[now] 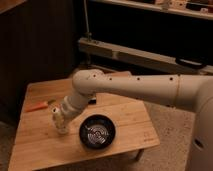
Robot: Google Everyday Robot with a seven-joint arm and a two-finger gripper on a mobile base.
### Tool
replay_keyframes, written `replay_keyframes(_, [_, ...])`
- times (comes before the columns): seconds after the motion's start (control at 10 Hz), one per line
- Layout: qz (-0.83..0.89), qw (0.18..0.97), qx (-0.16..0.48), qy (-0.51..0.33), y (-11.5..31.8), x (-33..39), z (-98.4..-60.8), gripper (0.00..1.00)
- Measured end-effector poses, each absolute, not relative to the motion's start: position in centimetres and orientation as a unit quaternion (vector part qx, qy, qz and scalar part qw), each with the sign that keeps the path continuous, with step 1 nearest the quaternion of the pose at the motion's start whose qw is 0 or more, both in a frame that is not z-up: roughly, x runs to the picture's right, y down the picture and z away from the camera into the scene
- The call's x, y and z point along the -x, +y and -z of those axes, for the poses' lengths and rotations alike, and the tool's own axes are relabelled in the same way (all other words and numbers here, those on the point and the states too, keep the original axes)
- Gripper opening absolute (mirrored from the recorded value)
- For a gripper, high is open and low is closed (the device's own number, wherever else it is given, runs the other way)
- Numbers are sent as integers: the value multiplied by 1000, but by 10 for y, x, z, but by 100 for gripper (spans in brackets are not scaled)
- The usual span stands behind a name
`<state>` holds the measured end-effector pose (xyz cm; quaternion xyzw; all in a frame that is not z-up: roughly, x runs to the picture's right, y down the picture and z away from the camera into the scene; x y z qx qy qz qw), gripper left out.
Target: Knock the bottle over
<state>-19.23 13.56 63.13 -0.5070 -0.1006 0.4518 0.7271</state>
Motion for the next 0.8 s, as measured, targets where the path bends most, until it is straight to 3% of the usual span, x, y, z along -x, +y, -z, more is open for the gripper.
replay_keyframes(0.8, [-446,727,492,-174,115,201,-660,0])
